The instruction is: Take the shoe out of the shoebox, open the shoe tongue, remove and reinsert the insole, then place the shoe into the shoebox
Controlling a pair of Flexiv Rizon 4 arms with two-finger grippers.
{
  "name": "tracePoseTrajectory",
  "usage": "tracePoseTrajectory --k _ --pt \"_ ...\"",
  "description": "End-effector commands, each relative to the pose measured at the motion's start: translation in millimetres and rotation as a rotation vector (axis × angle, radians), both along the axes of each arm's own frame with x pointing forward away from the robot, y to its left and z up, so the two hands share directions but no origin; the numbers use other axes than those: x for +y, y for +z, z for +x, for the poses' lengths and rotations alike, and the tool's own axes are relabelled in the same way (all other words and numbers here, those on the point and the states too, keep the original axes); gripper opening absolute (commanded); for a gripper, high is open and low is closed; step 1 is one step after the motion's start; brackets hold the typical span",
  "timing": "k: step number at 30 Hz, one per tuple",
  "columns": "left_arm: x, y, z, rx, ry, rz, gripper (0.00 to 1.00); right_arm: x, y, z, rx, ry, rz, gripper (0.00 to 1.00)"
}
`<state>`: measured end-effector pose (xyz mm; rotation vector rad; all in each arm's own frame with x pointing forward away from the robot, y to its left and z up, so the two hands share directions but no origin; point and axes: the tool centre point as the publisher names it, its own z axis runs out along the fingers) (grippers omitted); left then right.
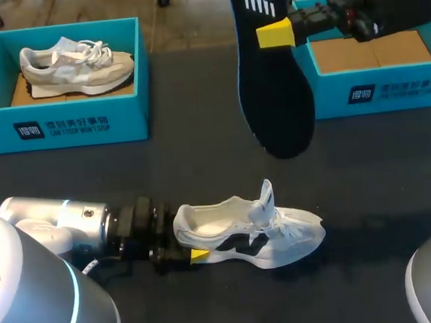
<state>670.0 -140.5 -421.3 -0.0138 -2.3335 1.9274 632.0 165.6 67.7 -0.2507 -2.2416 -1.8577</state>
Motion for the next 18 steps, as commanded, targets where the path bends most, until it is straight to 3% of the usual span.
tracePoseTrajectory --k 1,5,11,18 --pt "-1 -3 1.3 0.0 0.001 0.0 0.0 -10 -2 -2.7 0.035 -0.025 0.05 0.0" --pt "-1 -3 1.3 0.0 0.001 0.0 0.0 -22 6 -14.0 0.044 -0.047 0.077 0.0" --pt "-1 -3 1.3 0.0 0.001 0.0 0.0 -35 19 -47.6 0.044 -0.079 0.065 0.0" --pt "-1 -3 1.3 0.0 0.001 0.0 0.0 -39 20 -56.8 0.097 -0.096 0.07 0.0"
